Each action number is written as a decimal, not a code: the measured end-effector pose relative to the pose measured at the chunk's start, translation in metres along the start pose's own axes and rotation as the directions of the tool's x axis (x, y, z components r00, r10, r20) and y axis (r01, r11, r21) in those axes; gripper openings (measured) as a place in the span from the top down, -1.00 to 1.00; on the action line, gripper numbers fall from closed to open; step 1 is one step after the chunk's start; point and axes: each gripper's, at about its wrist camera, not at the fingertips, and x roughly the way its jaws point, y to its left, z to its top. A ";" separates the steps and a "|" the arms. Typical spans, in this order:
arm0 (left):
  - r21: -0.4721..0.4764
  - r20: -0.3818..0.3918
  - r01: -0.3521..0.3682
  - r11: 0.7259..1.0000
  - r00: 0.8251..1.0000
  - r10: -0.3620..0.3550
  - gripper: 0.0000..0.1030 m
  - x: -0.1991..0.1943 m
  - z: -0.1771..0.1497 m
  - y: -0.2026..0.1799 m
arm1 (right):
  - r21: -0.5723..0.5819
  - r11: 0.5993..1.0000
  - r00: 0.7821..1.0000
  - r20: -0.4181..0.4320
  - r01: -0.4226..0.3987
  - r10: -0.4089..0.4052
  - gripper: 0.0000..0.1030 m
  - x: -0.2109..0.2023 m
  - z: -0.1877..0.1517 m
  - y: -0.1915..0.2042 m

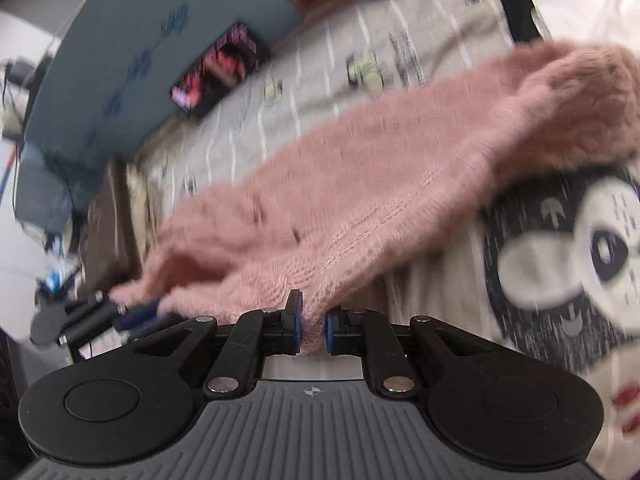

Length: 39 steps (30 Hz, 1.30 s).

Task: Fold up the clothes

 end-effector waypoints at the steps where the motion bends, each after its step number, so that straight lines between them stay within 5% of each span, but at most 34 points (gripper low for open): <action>1: -0.005 -0.007 0.009 1.000 1.000 -0.009 0.81 -0.002 -0.003 -0.006 | -0.004 1.000 1.000 -0.023 0.003 -0.003 0.80 -0.001 -0.007 -0.002; 7: -0.068 -0.090 0.040 0.997 0.995 -0.047 0.81 0.005 -0.028 -0.038 | 0.000 1.000 0.991 -0.135 0.021 -0.021 0.79 0.008 -0.028 -0.021; 9: -0.100 -0.121 0.039 0.994 0.991 -0.051 0.76 0.009 -0.036 -0.044 | -0.015 1.000 0.988 -0.151 0.026 -0.028 0.67 0.009 -0.030 -0.024; 11: -0.130 -0.144 0.035 0.991 0.988 -0.054 0.72 0.011 -0.041 -0.049 | -0.039 0.998 0.986 -0.156 0.055 -0.061 0.27 0.006 -0.030 -0.025; 13: -0.151 -0.158 0.028 0.988 0.986 -0.052 0.59 0.008 -0.042 -0.052 | -0.068 0.996 0.987 -0.145 0.062 -0.072 0.10 -0.002 -0.030 -0.027; 17: -0.226 -0.148 0.072 0.972 0.983 -0.108 -0.10 -0.008 -0.034 -0.048 | -0.072 0.994 0.993 -0.069 0.087 -0.092 -0.08 -0.028 -0.025 -0.044; 20: -0.291 -0.066 0.072 0.954 0.993 -0.095 -0.20 -0.023 -0.021 -0.041 | -0.051 0.990 0.991 0.028 0.129 -0.128 -0.11 -0.050 -0.022 -0.061; 24: -0.362 0.005 -0.021 0.932 1.000 0.024 -0.46 -0.030 -0.007 -0.035 | 0.029 0.972 0.953 0.193 0.233 -0.235 -0.14 -0.080 -0.021 -0.094; 28: -0.330 -0.076 -0.193 0.924 0.981 0.177 -0.47 -0.009 -0.004 -0.045 | 0.127 0.922 0.867 0.313 0.365 -0.386 -0.26 -0.098 -0.018 -0.132; 31: -0.319 -0.096 -0.217 0.922 0.976 0.197 -0.46 0.002 -0.006 -0.051 | 0.201 0.889 0.815 0.356 0.410 -0.457 -0.26 -0.102 -0.014 -0.160; 34: -0.327 -0.100 -0.232 0.916 0.973 0.210 -0.47 0.008 -0.007 -0.057 | 0.260 0.895 0.818 0.370 0.363 -0.440 -0.22 -0.097 -0.009 -0.181; 36: -0.326 -0.099 -0.243 0.914 0.970 0.223 -0.47 0.011 -0.007 -0.061 | 0.263 0.904 0.828 0.375 0.337 -0.418 -0.03 -0.088 -0.007 -0.184; 38: -0.320 -0.098 -0.252 0.913 0.968 0.233 -0.47 0.012 -0.006 -0.065 | 0.222 0.908 0.834 0.365 0.355 -0.415 0.59 -0.078 -0.005 -0.180; 39: -0.316 -0.098 -0.258 0.913 0.966 0.239 -0.47 0.014 -0.006 -0.066 | 0.200 0.910 0.836 0.361 0.363 -0.413 0.72 -0.074 -0.004 -0.177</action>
